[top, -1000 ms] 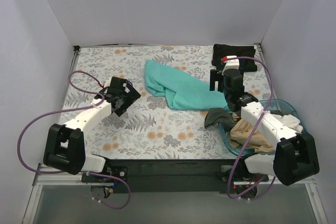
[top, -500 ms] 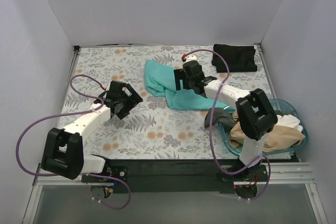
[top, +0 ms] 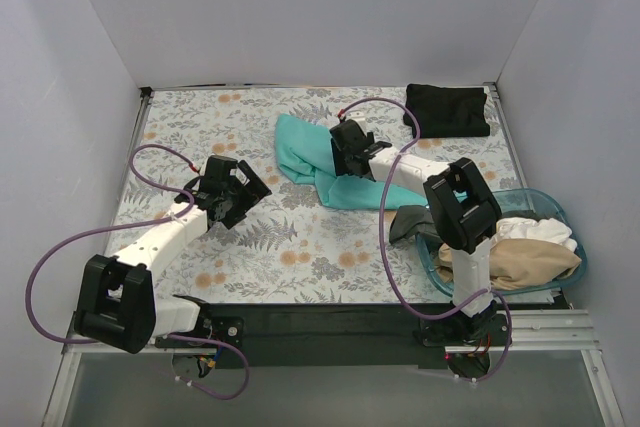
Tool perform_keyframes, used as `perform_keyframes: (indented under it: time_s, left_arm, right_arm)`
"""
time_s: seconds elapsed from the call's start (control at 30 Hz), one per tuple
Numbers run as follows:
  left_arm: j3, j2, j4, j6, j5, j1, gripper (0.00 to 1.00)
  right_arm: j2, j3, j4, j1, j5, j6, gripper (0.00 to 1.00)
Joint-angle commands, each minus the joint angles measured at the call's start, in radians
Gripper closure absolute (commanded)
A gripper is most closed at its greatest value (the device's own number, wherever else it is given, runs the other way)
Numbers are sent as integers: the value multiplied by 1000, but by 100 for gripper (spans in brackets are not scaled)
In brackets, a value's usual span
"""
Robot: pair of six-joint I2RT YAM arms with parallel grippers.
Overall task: Fold and stack the t-shirts
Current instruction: Flatten the tshirt out
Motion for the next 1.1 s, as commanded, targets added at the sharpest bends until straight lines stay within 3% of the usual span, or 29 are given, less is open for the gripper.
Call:
perform_keyframes:
  time_s: [0.0,0.2,0.23,0.27,0.37,0.53,0.77,1.07]
  left_arm:
    - [2,-6,-5,14,-1,5,2]
    - [13,0,-6,22,5,5,2]
    - [16,3,-2,24,5,5,2]
    - [19,5,1,25,5,5,2]
    - [35,39,16,37,18,5,2]
    - [81,134,78,44,77,5,2]
    - [206,341,155,63,111,-34,12]
    - [402,608,145,76,19,-56,46]
  right_arm:
    - [-1,-17,-12,-1,41,35,32]
    - [-27,-41,-12,1,48,49,68]
    - [-31,-52,-11,1,51,49,81]
    - [-38,-58,-12,-1,52,52,87]
    - [-93,-90,-9,1,51,61,98]
    - [-271,-169,19,1,74,61,99]
    - [-489,-311,43,-1,106,63,99]
    - [-713,-463,62,-7,106,71,99]
